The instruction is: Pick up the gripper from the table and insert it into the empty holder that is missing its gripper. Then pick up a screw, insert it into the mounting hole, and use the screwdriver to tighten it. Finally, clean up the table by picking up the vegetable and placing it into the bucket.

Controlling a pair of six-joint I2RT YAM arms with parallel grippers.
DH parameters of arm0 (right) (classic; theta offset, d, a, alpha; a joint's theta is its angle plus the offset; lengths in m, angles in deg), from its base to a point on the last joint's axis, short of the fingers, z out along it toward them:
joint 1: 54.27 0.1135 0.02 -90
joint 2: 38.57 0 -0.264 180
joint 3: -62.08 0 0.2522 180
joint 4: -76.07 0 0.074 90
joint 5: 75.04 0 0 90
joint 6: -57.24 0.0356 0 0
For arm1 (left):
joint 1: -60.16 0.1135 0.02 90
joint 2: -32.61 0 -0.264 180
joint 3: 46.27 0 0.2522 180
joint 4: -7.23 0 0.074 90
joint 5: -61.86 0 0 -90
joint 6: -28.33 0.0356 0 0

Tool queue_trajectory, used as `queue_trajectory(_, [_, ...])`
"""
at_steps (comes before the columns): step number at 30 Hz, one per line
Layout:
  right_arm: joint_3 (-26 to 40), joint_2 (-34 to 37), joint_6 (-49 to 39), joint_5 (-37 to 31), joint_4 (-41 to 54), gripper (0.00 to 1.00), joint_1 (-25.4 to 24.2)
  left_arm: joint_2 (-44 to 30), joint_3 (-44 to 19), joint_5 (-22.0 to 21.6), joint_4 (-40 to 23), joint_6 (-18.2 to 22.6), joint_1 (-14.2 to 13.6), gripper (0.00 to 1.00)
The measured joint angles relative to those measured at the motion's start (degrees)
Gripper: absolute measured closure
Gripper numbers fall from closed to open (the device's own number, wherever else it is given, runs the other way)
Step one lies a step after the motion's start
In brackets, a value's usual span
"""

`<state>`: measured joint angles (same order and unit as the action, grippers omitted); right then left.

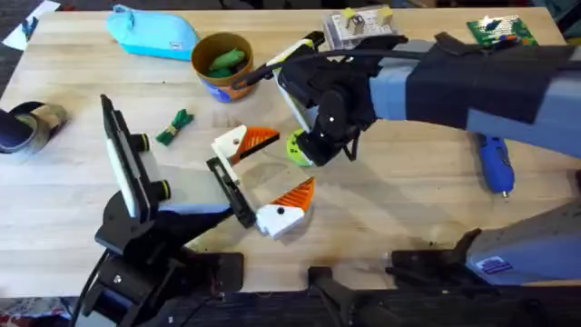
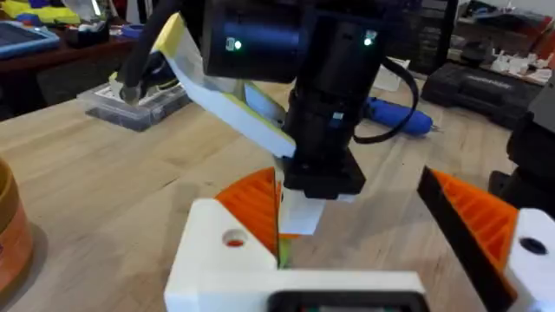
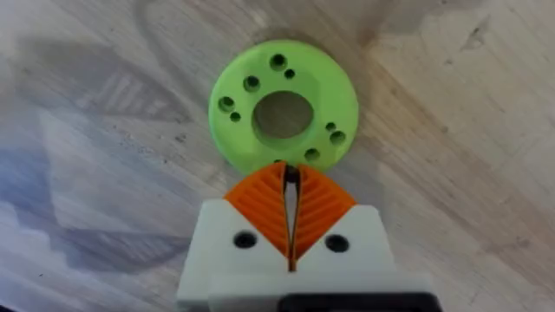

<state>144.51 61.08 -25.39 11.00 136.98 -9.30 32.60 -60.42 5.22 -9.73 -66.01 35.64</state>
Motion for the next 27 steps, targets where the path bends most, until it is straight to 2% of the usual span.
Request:
queue_trajectory(7, [0.02, -0.02, 0.76, -0.73, 0.70, 0.995, -1.09, 0.00, 0.00, -0.02, 0.02, 0.00, 0.00, 0.011])
queue_trajectory(13, [1.93, -1.54, 0.56, -0.12, 5.06, 0.995, -1.46, 0.00, 0.00, -0.02, 0.02, 0.00, 0.00, 0.011])
queue_trajectory(22, [17.95, -7.05, 0.34, 0.36, 15.49, 0.995, -1.36, 0.00, 0.00, -0.02, 0.00, 0.00, 0.00, 0.011])
queue_trajectory(27, [24.90, -7.17, -0.34, 0.38, 19.99, 0.996, 1.14, 0.00, 0.00, -0.02, 0.02, 0.00, 0.00, 0.011])
